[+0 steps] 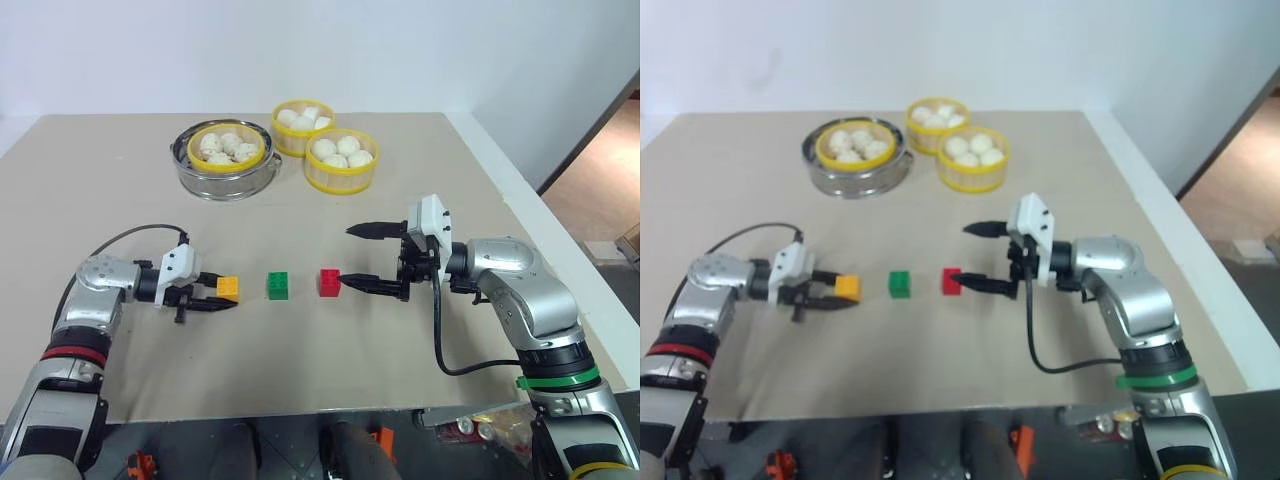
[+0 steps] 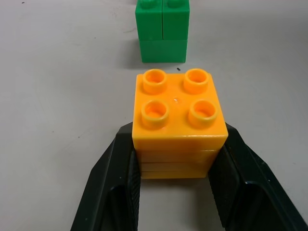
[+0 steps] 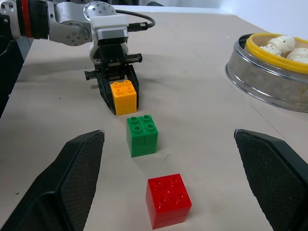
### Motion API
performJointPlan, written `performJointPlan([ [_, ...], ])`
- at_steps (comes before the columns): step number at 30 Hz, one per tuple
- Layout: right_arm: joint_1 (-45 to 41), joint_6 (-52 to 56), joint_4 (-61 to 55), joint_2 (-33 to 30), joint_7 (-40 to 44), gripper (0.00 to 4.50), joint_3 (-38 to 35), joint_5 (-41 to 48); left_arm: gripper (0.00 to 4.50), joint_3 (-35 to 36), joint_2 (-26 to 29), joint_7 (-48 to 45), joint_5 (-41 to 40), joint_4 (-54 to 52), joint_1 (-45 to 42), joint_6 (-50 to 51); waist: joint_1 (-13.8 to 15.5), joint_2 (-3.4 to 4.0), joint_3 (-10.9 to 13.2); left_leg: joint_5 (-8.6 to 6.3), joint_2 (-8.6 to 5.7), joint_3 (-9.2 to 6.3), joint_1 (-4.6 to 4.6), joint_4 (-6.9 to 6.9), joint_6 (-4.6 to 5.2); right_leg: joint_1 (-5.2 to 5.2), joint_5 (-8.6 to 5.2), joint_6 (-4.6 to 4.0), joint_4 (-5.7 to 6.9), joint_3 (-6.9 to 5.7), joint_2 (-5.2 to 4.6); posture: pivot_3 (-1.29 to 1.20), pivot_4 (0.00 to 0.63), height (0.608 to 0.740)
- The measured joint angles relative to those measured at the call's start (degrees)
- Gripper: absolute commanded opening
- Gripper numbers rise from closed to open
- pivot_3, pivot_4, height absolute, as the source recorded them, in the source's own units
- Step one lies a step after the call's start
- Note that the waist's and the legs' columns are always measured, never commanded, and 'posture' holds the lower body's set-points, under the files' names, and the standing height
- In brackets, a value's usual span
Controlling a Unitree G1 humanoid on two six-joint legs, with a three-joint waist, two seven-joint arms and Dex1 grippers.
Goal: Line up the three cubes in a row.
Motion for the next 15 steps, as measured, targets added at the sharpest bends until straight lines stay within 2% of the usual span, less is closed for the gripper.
performJointPlan([
  [2, -0.01, 0.0, 0.0, 0.0, 0.05, 4.5, 0.0, -0.03, 2.38, -0.35, -0.01, 0.48, 0.16, 0.02, -0.13, -0.03, 0.0, 0.01, -0.01, 0.01, 0.0, 0.0, 0.01, 0.05, 0.01, 0.02, 0.06, 0.01, 0.0, 0.0, 0.0, 0.0, 0.15, 0.74],
  [8, -0.05, 0.0, 0.01, 0.0, 0.09, 4.5, 0.11, -0.06, 4.4, -0.38, -0.05, 3.19, 2.11, 0.33, -1.01, -0.05, 0.0, 0.02, -0.02, 0.02, 0.0, 0.04, 0.0, 0.15, 0.03, 0.03, 0.12, 0.03, 0.0, 0.04, -0.02, 0.0, 0.15, 0.74],
  [15, -0.11, 0.02, 0.0, 0.01, 0.03, 4.5, 0.21, -0.08, 4.48, -0.45, 0.24, 2.26, 1.26, -6.59, 0.25, 2.93, 0.0, 0.02, -0.01, 0.02, 0.0, 0.03, -0.1, 0.07, 0.03, -0.04, 0.01, 0.07, -0.01, 0.04, 0.0, 0.0, 0.15, 0.74],
])
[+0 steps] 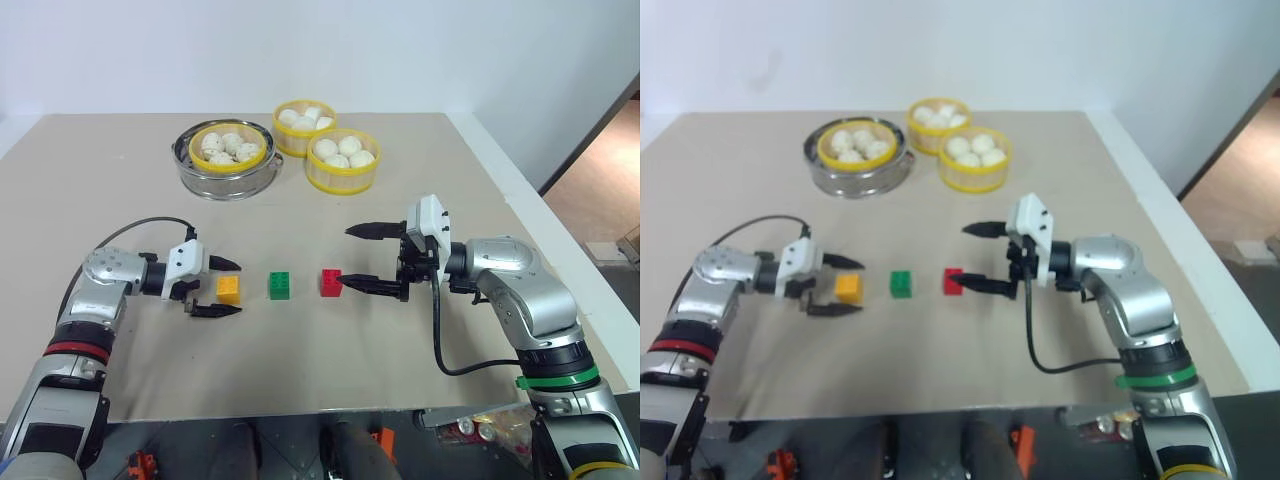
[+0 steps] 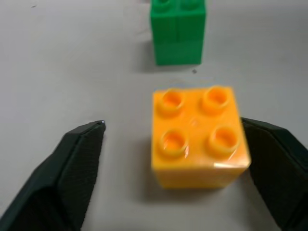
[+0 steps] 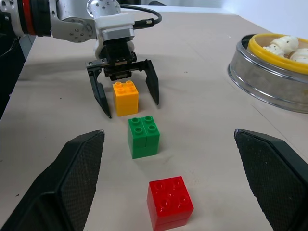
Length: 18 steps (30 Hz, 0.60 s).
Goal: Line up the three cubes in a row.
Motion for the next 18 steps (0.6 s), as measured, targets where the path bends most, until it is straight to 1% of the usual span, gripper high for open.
performJointPlan([
  [4, -0.02, 0.38, -0.25, -0.04, -0.26, 4.5, -0.07, 0.11, 4.48, 1.67, 2.24, -0.41, -4.73, -10.71, 1.85, 8.3, -0.12, 0.0, 0.0, 0.0, 0.02, -0.01, 0.03, -0.02, 0.0, -0.01, 0.0, -0.01, 0.02, 0.0, 0.02, 0.0, 0.15, 0.74],
  [7, -0.11, 1.48, -1.22, -0.44, -0.49, 4.5, -0.45, 0.79, 4.48, 3.79, 5.11, 0.72, -9.11, -19.29, 3.14, 16.83, -0.14, 0.01, 0.01, 0.0, 0.02, -0.02, 0.06, -0.02, 0.0, 0.0, 0.01, -0.01, 0.04, 0.0, 0.02, 0.0, 0.15, 0.74],
  [8, -0.2, 2.28, -1.98, -0.75, -0.67, 4.5, -0.92, 1.53, 4.48, 4.82, 6.46, 1.75, -10.77, -22.41, 3.58, 21.2, -0.15, 0.02, 0.01, 0.0, 0.02, -0.03, 0.06, -0.02, 0.0, 0.0, 0.0, -0.01, 0.04, 0.0, 0.01, 0.0, 0.15, 0.74],
  [10, -0.86, 3.39, -2.27, -0.99, -1.57, 4.5, -2.2, 2.55, 4.48, 7.58, 6.51, 6.75, -13.74, -25.45, 2.75, 29.0, -0.13, 0.02, 0.02, 0.01, 0.01, -0.04, 0.07, 0.01, 0.0, 0.02, 0.02, 0.01, 0.05, -0.01, 0.0, 0.0, 0.15, 0.74],
  [12, -1.96, 3.23, -1.95, -0.91, -2.88, 4.5, -3.07, 2.54, 4.48, 11.23, 4.93, 13.96, -15.52, -26.27, 0.93, 33.55, -0.05, 0.02, 0.01, 0.01, 0.0, -0.06, 0.1, 0.08, 0.0, 0.09, 0.05, 0.04, 0.05, -0.03, -0.01, 0.0, 0.15, 0.74],
  [14, -2.57, 0.95, -0.52, -0.03, -4.57, 4.5, -3.2, 1.15, 4.48, 14.18, 3.0, 21.19, -15.35, -26.23, 0.38, 34.62, -0.05, 0.01, 0.01, 0.01, -0.01, -0.05, 0.14, 0.13, 0.0, 0.15, 0.06, 0.07, 0.04, -0.03, -0.01, 0.0, 0.15, 0.74],
  [17, -2.19, -2.31, 3.75, 1.39, -7.44, 4.5, -3.33, -1.27, 4.48, 15.32, 0.74, 29.11, -12.81, -26.11, 2.8, 33.29, -0.1, 0.01, 0.01, 0.01, -0.02, 0.02, 0.11, 0.12, 0.0, 0.1, 0.09, 0.09, 0.02, 0.05, -0.02, 0.0, 0.15, 0.74],
  [18, -1.76, -4.06, 5.84, 1.74, -8.03, 4.5, -3.34, -2.3, 4.48, 16.22, -0.8, 32.79, -11.97, -26.24, 4.65, 32.67, -0.11, 0.01, 0.01, 0.01, -0.02, 0.04, 0.1, 0.1, 0.0, 0.09, 0.09, 0.1, 0.02, 0.09, -0.03, 0.0, 0.15, 0.74],
])
